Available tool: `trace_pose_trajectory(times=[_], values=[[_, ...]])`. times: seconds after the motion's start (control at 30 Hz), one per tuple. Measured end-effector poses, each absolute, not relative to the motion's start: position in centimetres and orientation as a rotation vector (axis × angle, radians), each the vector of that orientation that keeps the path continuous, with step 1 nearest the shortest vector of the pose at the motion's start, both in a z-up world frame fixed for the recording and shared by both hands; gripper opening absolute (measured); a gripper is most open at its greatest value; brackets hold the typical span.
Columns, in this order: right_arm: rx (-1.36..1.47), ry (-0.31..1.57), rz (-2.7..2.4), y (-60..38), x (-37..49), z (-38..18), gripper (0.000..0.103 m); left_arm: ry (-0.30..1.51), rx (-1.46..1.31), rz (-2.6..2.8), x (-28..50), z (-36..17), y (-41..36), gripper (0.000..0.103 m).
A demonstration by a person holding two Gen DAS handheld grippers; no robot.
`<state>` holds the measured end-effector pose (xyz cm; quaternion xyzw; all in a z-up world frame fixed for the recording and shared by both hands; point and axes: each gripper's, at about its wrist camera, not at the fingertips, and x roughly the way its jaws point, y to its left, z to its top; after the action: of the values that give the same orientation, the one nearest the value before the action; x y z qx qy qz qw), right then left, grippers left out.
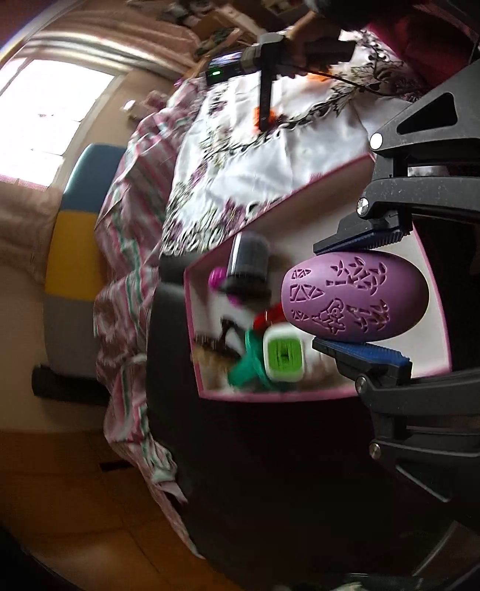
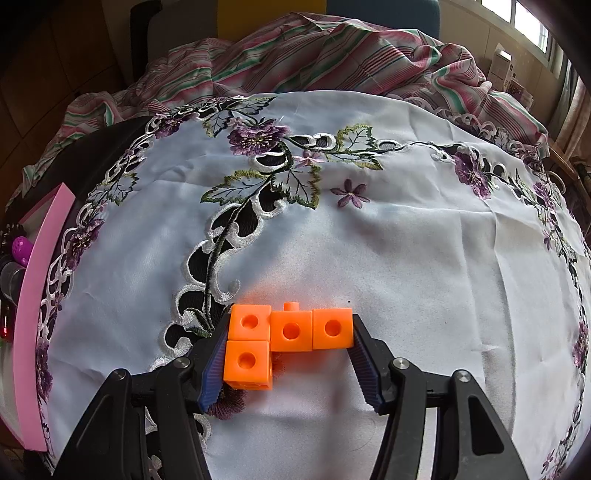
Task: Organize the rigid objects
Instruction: 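Carry the purple egg into the tray with the left gripper, then open the left gripper to release the purple egg in the tray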
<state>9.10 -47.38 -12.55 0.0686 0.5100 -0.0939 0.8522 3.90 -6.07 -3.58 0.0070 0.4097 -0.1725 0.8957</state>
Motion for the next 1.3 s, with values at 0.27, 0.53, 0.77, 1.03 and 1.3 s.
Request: trace_pose_trajectory(times=[0.27,0.53,0.77,1.03,1.3], values=[[0.138,1.076,-0.201,-47.3,9.2,-12.5,0.060,0.872,-0.060,-0.385,3.6,-3.9,-2.5,0.044],[0.136,1.079,-0.202,-47.3,9.2,-12.5,0.060,0.929,-0.012,-0.447,3.9,-6.6,-5.9,0.044],[0.135,1.081,-0.202,-47.3,9.2,-12.5,0.060,0.983,0.052,-0.405,5.4,-10.1,-6.8,0.044],[0.130,1.083,-0.201,-47.3,9.2,-12.6,0.060,0.940,0.055,-0.405,5.0,-9.3,-6.0,0.048],[0.130,1.084,-0.201,-47.2,9.3,-12.6,0.060,0.919,0.048,-0.341,4.4,-7.3,-5.2,0.048]])
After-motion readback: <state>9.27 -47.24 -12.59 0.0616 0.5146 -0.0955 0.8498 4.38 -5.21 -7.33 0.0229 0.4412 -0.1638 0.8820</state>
